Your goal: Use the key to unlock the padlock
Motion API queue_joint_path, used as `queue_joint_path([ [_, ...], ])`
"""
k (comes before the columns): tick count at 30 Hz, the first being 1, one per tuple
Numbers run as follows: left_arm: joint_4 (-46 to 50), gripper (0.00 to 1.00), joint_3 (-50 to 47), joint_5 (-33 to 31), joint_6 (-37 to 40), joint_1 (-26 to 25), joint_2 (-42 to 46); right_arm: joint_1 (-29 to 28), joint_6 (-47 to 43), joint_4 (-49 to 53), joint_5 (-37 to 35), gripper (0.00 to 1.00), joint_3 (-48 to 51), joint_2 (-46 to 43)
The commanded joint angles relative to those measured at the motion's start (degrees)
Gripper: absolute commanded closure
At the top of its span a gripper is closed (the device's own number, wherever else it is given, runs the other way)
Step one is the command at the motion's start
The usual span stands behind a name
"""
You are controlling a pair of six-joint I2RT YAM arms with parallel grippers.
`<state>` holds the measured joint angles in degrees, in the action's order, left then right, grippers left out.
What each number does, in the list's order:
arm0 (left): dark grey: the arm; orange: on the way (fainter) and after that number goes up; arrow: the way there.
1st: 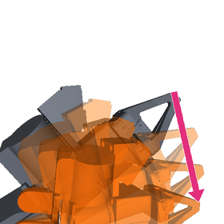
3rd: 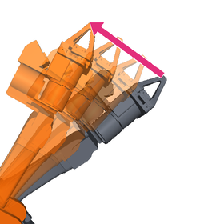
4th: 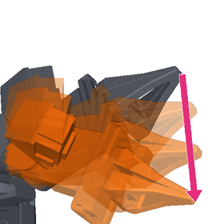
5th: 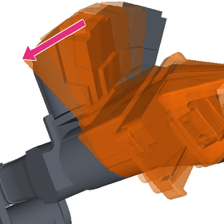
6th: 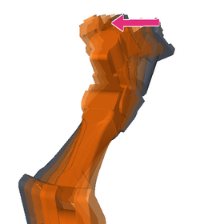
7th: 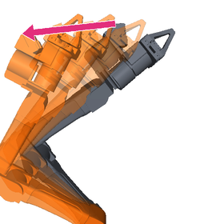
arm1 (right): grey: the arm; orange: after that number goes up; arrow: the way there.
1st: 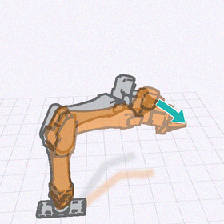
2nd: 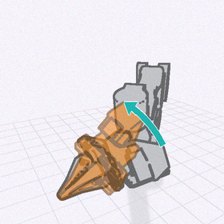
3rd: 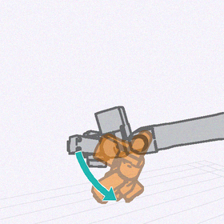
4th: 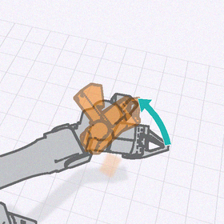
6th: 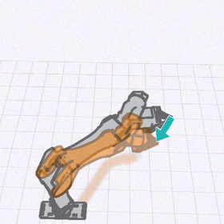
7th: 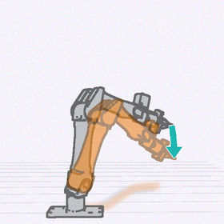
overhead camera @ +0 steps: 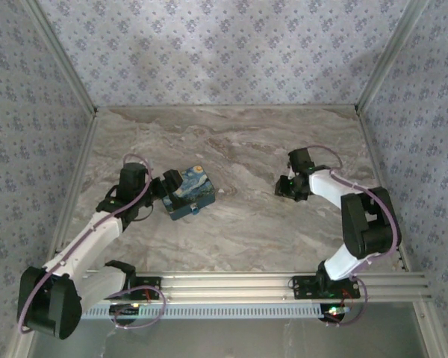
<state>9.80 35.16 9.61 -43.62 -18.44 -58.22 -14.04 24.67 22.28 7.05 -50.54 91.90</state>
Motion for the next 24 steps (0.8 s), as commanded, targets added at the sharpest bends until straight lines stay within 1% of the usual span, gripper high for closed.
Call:
queue_joint_path([
  [1, 1.45, 0.05, -0.26, -0.73, -0.81, -0.28, 1.49, -0.39, 0.25, 0.70, -1.41, 0.64, -1.97, 1.97],
  [3, 1.52, 0.05, -0.35, -0.73, -0.80, -0.28, 1.35, -0.66, 0.23, 0.60, -1.16, 0.67, -2.36, 2.95],
  [7, 1.62, 0.05, -0.51, -1.34, -1.11, -0.28, 1.09, -1.48, 0.40, 0.39, -1.49, 0.69, -2.93, 3.98],
  [10, 1.53, 0.05, -0.66, -1.69, -1.36, -0.28, 0.82, -2.40, 0.32, 0.76, -2.82, 0.73, -3.40, 5.01],
  [17, 1.44, 0.05, -1.06, -2.35, -2.20, -0.28, 0.56, -3.74, -0.49, 1.51, -4.79, 0.89, -4.15, 8.04],
  [19, 1.45, 0.05, -1.14, -2.44, -2.44, -0.28, 0.56, -4.27, -0.58, 1.31, -4.92, 0.96, -4.08, 8.04],
  [21, 1.45, 0.05, -1.23, -2.66, -2.62, -0.28, 0.65, -4.46, -0.72, 1.05, -4.38, 0.99, -3.91, 7.75],
  [24, 1.35, 0.05, -1.10, -2.75, -3.12, -0.37, 0.64, -4.32, -0.70, -0.21, -2.19, 1.00, -3.18, 4.80],
])
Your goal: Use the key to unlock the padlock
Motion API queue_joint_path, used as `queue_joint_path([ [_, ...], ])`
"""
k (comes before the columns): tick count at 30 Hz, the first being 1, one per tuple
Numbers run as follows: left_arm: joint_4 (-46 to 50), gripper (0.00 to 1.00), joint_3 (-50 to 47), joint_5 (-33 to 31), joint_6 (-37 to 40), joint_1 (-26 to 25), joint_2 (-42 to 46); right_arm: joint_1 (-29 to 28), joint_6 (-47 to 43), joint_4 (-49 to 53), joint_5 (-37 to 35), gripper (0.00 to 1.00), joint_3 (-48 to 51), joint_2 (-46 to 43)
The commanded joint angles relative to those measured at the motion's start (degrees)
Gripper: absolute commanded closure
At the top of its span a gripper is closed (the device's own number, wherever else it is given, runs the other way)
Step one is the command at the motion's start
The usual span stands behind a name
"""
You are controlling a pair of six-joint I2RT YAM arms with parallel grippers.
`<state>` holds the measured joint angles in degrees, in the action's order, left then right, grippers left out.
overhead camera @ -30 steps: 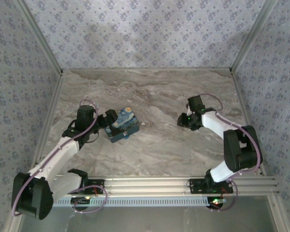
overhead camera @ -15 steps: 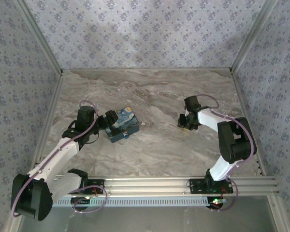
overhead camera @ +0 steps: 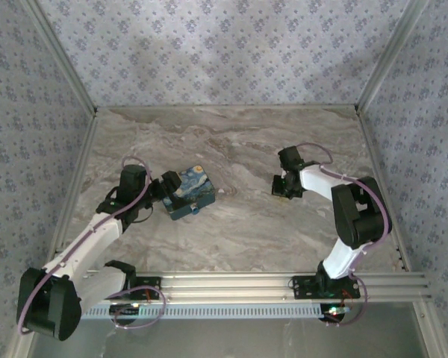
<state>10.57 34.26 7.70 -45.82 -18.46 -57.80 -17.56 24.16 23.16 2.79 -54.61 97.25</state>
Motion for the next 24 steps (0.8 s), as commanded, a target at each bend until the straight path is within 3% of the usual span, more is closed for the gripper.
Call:
queue_joint_path([
  [1, 0.59, 0.05, 0.04, -0.90, -0.89, -0.42, 0.13, -0.64, -0.34, -1.58, 3.58, 1.00, 1.19, -2.04],
  [11, 1.13, 0.06, 8.10, 1.13, 1.15, -3.49, -2.81, 0.57, -5.70, -3.92, 19.02, 1.00, 1.11, -20.30],
  [16, 0.48, 0.18, 16.42, 8.40, 2.26, -4.71, -7.12, 0.01, -9.05, -2.53, 30.46, 1.00, -2.01, -28.15],
  [24, -1.42, 0.35, 29.31, 22.41, 3.04, -8.54, -14.83, -2.85, -10.72, 1.62, 42.77, 1.00, -9.18, -31.05],
])
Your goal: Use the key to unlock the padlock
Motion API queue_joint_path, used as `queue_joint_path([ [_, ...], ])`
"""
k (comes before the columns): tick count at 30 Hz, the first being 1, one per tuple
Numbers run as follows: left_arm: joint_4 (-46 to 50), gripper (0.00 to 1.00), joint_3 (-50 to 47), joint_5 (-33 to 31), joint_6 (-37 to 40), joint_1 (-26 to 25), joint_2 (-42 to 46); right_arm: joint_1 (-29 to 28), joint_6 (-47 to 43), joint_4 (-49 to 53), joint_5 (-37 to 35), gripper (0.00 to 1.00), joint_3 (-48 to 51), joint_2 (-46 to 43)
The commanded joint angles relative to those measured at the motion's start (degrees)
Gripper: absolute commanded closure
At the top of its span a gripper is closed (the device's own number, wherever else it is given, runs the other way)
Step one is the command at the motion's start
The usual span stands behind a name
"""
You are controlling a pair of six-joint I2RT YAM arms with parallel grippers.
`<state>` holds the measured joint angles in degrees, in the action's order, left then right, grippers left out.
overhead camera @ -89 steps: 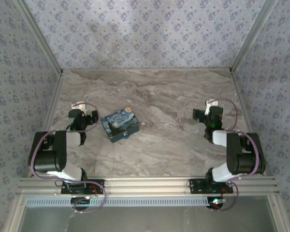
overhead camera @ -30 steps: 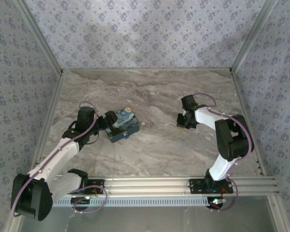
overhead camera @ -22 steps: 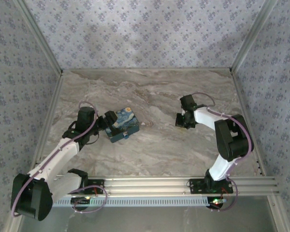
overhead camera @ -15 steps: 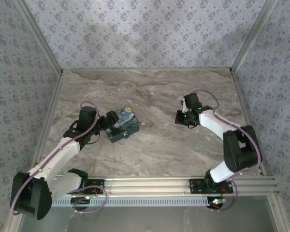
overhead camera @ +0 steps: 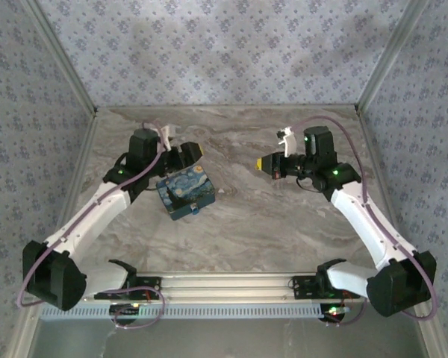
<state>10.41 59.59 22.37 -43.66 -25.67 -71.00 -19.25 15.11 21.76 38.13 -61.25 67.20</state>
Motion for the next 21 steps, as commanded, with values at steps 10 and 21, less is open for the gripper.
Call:
queue_joint_path([
  [10, -8.57, 0.46, 7.13, 15.87, -1.76, -6.87, -4.01, -4.25, -1.41, 3.13, 10.71, 1.00, -5.80, -1.66],
  [21, -17.56, 0.45, 3.80, 17.46, -7.71, -9.15, -4.52, -4.66, 10.65, -12.52, 12.75, 1.00, -0.76, -2.91],
])
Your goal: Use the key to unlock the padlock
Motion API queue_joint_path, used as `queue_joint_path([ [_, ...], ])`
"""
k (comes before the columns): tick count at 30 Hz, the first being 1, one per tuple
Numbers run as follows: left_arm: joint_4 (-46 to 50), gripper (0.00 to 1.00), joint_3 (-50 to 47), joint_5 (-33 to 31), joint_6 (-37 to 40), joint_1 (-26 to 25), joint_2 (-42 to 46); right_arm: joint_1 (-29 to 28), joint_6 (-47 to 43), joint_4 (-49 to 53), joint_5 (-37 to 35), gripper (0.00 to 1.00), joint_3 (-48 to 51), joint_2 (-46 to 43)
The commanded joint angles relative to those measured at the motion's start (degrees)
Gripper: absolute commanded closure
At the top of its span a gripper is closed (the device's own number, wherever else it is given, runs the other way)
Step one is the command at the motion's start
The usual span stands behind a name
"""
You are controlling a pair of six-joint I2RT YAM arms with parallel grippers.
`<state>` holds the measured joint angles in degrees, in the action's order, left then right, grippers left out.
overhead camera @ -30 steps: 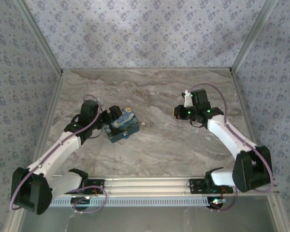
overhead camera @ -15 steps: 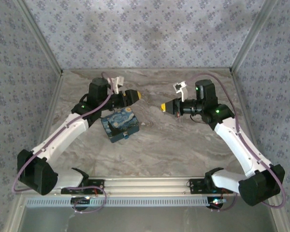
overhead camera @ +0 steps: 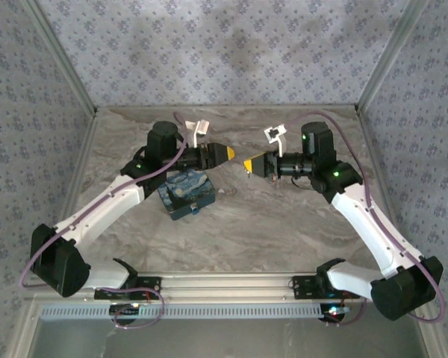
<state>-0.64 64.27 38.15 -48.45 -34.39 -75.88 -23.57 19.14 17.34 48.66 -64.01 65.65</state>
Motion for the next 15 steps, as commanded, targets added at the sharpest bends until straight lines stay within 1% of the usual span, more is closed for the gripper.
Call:
queue_joint_path([
  [1, -8.95, 0.44, -1.67, 1.96, -4.04, -0.46, 0.51, -0.25, 9.62, -12.04, 2.80, 1.00, 3.36, -1.34],
  [4, -14.89, 0.42, -3.24, 2.34, -6.92, -0.43, 0.79, -0.33, 16.41, -21.69, 2.84, 1.00, 6.22, -1.22],
  [7, -15.41, 0.42, -2.87, 2.34, -7.76, -0.54, 0.77, -0.67, 16.38, -21.66, 0.90, 1.00, 6.17, -1.92],
  [10, -14.69, 0.42, -2.18, 2.28, -7.20, -1.21, 0.90, -0.66, 16.46, -22.31, 0.68, 1.00, 6.11, -1.94],
  [15, -14.39, 0.40, -1.86, 2.11, -6.84, -2.06, 0.73, -0.88, 20.33, -25.95, 0.74, 1.00, 7.40, -1.46],
])
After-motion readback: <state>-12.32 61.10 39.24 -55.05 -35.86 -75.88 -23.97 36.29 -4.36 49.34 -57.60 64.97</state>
